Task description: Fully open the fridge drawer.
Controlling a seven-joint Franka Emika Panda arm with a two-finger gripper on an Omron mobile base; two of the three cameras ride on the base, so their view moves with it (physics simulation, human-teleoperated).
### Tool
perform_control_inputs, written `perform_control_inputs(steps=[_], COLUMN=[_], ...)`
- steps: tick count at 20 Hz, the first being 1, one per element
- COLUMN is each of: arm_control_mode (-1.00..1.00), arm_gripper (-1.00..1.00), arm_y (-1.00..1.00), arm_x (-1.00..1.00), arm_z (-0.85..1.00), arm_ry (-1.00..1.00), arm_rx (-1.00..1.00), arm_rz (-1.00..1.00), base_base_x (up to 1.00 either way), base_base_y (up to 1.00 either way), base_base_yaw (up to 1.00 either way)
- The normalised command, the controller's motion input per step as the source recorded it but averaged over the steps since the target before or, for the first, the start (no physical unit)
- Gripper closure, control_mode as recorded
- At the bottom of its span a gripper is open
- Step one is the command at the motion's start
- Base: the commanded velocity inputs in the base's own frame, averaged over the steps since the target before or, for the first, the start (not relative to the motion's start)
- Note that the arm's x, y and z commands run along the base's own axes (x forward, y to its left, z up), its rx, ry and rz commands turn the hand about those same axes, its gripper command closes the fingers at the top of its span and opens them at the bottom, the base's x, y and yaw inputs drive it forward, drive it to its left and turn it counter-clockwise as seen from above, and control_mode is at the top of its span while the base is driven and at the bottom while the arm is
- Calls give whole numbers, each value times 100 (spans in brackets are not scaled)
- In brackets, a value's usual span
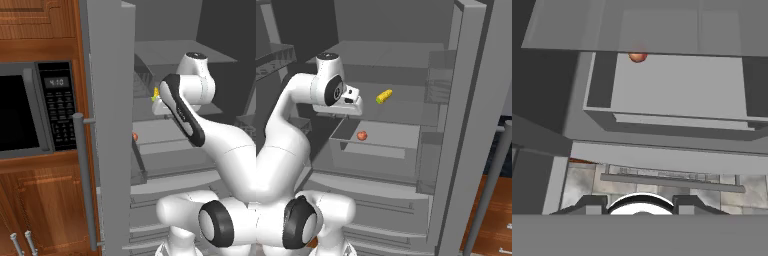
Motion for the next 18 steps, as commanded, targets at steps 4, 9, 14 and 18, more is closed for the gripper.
perform_control_inputs(steps=[4,9,14,18], arm_control_mode=[-100,-100,-100,-100], arm_gripper=[-100,-100,-100,-100], arm_y=[-6,-29,-46,-49], arm_x=[-9,-27,-14,-2], arm_z=[0,0,-1,-4], arm_ry=[-1,0,0,0], arm_rx=[0,0,0,0], arm_rz=[-1,-9,-11,-8], base_base_x=[0,0,0,0], base_base_y=[0,0,0,0], base_base_yaw=[0,0,0,0])
